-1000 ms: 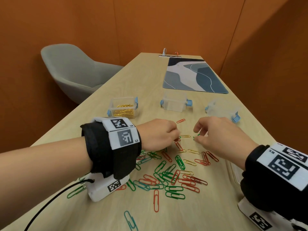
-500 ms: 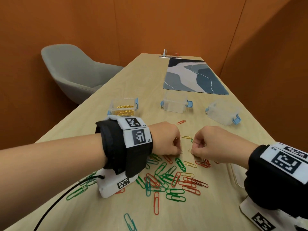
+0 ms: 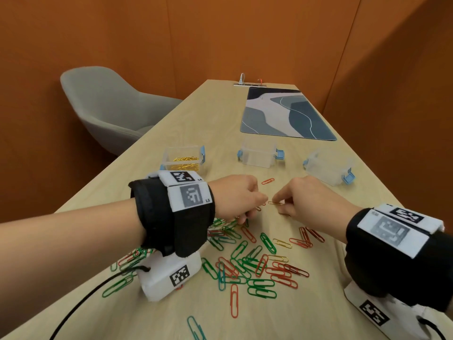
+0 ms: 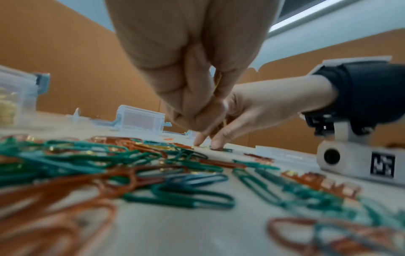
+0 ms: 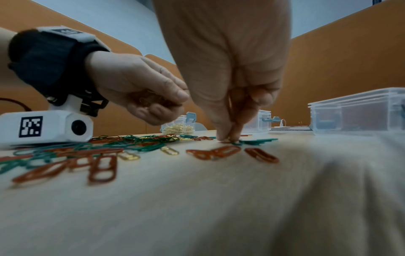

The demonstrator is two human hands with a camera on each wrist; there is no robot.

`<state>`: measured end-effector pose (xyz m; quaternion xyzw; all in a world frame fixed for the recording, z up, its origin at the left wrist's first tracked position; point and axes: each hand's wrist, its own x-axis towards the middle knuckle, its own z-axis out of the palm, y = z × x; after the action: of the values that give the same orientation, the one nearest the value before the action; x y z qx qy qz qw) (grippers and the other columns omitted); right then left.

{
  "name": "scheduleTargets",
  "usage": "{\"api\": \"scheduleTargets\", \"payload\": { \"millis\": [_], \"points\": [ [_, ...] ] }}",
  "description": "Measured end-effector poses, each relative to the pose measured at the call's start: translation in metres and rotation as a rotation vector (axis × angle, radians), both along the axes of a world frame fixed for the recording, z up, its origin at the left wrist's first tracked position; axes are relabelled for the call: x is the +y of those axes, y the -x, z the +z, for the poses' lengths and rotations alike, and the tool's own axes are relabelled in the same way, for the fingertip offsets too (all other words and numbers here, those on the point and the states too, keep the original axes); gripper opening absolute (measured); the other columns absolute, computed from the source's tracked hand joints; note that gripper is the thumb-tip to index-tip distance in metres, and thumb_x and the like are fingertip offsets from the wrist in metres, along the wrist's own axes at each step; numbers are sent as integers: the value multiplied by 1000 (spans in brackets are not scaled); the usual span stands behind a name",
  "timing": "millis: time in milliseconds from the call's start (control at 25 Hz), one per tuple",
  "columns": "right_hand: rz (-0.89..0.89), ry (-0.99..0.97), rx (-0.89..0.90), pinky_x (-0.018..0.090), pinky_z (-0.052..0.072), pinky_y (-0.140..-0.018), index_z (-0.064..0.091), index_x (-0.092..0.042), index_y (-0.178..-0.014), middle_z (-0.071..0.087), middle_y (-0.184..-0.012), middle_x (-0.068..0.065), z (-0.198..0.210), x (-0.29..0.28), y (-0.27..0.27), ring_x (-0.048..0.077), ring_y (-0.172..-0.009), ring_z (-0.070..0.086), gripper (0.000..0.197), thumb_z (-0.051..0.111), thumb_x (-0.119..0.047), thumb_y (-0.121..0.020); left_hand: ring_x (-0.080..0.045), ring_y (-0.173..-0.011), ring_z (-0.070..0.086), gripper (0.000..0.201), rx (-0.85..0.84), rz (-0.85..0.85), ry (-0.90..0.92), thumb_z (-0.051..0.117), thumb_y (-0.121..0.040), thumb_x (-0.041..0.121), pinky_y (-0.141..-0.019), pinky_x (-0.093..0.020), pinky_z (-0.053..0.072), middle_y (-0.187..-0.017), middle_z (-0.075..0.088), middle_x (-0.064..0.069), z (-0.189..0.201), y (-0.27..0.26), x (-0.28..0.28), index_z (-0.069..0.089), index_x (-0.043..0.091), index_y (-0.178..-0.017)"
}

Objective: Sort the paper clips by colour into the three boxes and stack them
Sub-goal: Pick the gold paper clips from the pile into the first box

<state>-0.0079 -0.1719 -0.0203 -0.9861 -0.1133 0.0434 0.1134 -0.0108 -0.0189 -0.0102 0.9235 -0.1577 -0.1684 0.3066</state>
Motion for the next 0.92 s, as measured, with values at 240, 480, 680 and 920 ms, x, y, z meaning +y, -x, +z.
{"api": "scheduleTargets", "payload": {
  "millis": [240, 480, 680, 920],
  "points": [
    [-1, 31, 20, 30, 52, -81, 70, -16, -94, 67, -97, 4, 4, 1, 3, 20, -88, 62, 12, 59, -16, -87, -10, -51, 37, 15, 310, 73, 225, 40, -95, 7, -34, -14, 30, -66, 44, -2, 3, 6, -11, 44, 16, -83],
    [26, 111, 84, 28, 49, -69, 61, -12, -93, 62, -91, 6, 5, 1, 10, 22, -82, 59, 16, 48, -20, -91, -14, -79, 55, 29, 16, -161, -209, 59, -88, 36, -63, -20, 43, -82, 55, 4, 3, 13, -24, 62, 14, -107],
    [31, 104, 49, 28, 46, -68, 62, -14, -100, 63, -98, 8, 8, -1, 13, 24, -86, 60, 17, 49, -18, -89, -12, -68, 52, 19, -153, -294, -298, 70, -81, 23, -51, -13, 36, -70, 50, 9, 4, 10, -33, 70, 13, -97],
    [-29, 25, -48, 26, 50, -78, 64, -15, -109, 66, -104, 6, 9, -2, 15, 21, -90, 61, 22, 51, -18, -91, -14, -68, 49, 23, -59, -248, -434, 57, -89, 33, -51, -17, 36, -70, 54, 2, 6, 16, -35, 59, 15, -74]
  ]
}}
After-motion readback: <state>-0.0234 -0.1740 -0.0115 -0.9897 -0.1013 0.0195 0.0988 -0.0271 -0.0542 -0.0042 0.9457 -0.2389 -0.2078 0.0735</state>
